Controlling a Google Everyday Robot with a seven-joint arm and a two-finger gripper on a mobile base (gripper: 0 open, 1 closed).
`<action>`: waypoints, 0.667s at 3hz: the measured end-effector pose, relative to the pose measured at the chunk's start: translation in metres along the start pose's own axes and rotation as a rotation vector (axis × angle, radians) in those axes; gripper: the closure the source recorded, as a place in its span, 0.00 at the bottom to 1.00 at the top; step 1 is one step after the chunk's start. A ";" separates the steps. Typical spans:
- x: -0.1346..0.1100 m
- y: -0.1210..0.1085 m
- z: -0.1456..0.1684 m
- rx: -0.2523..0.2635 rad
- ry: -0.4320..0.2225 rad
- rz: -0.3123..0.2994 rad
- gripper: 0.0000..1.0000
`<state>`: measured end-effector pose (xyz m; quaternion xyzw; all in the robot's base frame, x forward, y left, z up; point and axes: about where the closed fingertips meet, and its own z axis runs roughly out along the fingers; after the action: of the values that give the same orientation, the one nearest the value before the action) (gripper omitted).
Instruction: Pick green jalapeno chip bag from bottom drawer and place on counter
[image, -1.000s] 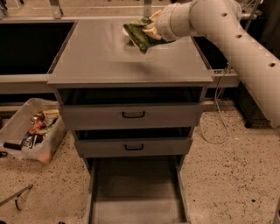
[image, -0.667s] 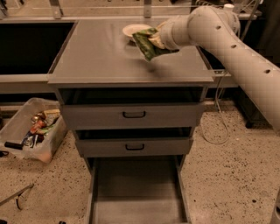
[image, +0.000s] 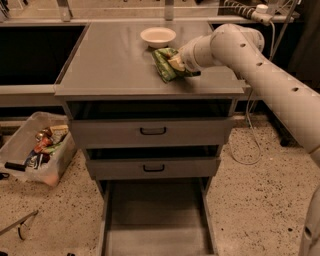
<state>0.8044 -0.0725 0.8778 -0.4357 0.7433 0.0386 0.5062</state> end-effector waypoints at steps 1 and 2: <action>0.000 0.000 0.000 0.000 0.000 0.000 0.61; 0.000 0.000 0.000 0.000 0.000 0.000 0.38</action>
Offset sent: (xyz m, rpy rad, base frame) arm 0.0000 0.0000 0.0000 0.0000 0.0000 0.0000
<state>0.8044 -0.0724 0.8777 -0.4358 0.7433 0.0387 0.5061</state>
